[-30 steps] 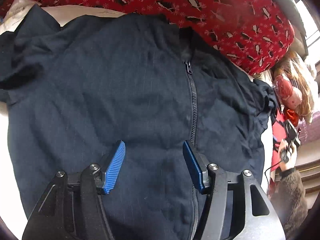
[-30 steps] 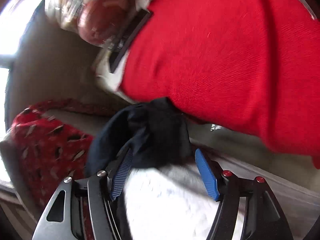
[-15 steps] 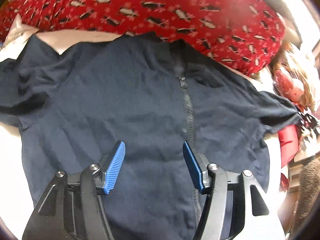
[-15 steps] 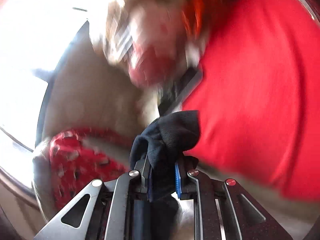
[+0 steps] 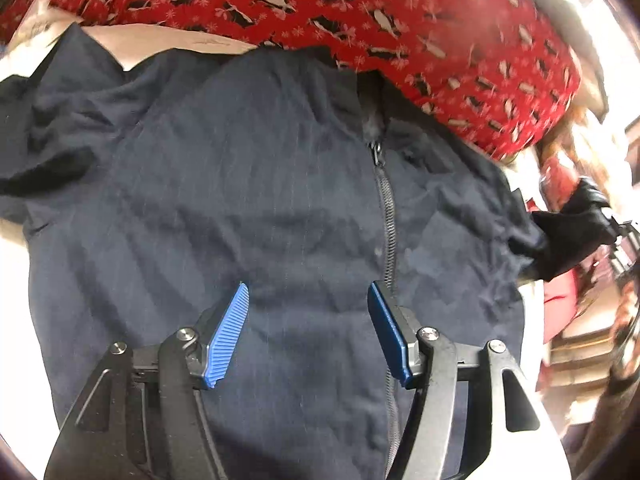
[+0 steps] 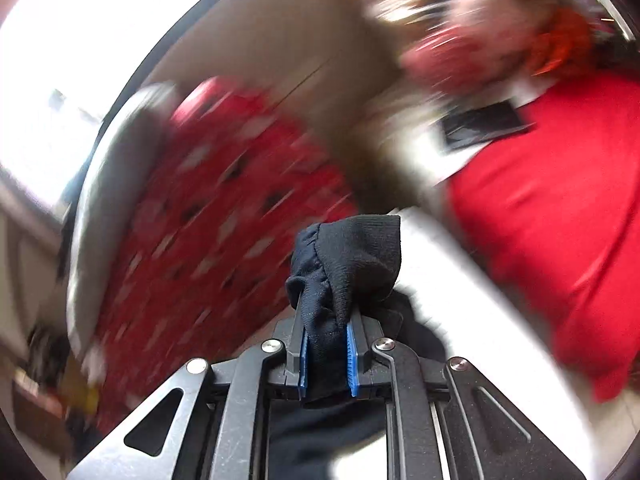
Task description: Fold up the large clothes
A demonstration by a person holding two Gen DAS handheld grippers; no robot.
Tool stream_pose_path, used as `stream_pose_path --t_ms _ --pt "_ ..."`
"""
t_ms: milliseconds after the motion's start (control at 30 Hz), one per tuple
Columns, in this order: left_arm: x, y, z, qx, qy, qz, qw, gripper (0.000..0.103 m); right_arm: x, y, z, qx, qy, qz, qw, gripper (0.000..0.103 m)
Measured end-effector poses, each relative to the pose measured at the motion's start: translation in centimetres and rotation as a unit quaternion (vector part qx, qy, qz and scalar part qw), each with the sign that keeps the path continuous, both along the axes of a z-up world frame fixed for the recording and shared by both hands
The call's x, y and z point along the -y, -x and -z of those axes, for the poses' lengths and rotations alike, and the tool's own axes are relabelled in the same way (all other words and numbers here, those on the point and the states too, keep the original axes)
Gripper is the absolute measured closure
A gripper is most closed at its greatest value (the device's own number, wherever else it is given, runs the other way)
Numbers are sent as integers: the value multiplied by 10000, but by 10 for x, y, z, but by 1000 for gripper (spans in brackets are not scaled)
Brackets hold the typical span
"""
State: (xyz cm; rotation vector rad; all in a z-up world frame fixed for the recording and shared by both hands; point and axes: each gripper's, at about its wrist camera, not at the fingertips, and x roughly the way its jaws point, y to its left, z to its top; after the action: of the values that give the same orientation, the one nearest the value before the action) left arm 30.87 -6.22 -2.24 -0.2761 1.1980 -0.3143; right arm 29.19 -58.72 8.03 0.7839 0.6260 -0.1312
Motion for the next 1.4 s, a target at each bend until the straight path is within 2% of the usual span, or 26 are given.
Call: stream_pose_path --t_ms 167,267,400,500,533,567,667,700,767,833,933,1000,1100,1133,1167,1200,1233,1300,1400 --pt "-29 10 -32 283 122 41 9995 42 -135 -22 5 -84 -20 -1263 9920 89" --pt "-54 13 -46 380 220 -28 9990 42 -221 -30 15 -251 85 -1940 9806 89" --pt "-85 16 -59 455 336 -241 9981 42 -306 -34 39 -466 307 -2553 9653 88" --pt "-100 18 -60 403 403 -333 9978 42 -366 -31 60 -682 574 -2857 9542 78" --pt "-102 18 -59 382 426 -326 9978 42 -382 -30 69 -798 702 -2942 9498 73" --pt "-103 19 -57 347 454 -298 9979 42 -398 -26 82 -997 764 -3094 9426 73" --pt "-97 19 -48 195 583 -156 9980 42 -424 -8 114 -1530 473 -3717 9144 76" --pt "-92 18 -45 137 667 -94 9976 42 -424 4 118 -1550 387 -3847 9091 76" --pt "-80 14 -38 -2 814 36 9967 42 -414 24 117 -1411 441 -3881 9097 72" --pt "-58 11 -25 -231 866 224 9957 42 -387 43 114 -1283 624 -3670 9192 62" --pt "-27 8 -2 -577 697 335 9953 42 -339 58 114 -1311 595 -3242 9350 60" --pt "-19 3 10 -760 576 185 9953 42 -304 62 117 -1383 370 -2917 9457 60" --pt "-25 -4 15 -774 851 -260 9930 42 -261 69 119 -1307 84 -2490 9596 60" --pt "-28 -7 14 -713 959 -423 9919 46 -247 71 120 -1261 5 -2347 9638 60" --pt "-32 -10 12 -604 962 -596 9917 71 -237 73 120 -1214 -77 -2226 9673 60" --pt "-36 -14 7 -466 867 -708 9926 88 -225 72 120 -1162 -174 -2080 9711 60" --pt "-38 -16 4 -417 802 -744 9931 94 -219 69 119 -1117 -254 -1949 9741 60" --pt "-51 -15 -12 -158 761 -960 9923 94 -198 67 118 -951 -425 -1589 9818 60" --pt "-64 -7 -34 334 371 -1072 9930 94 -162 63 112 -609 -544 -906 9925 57"
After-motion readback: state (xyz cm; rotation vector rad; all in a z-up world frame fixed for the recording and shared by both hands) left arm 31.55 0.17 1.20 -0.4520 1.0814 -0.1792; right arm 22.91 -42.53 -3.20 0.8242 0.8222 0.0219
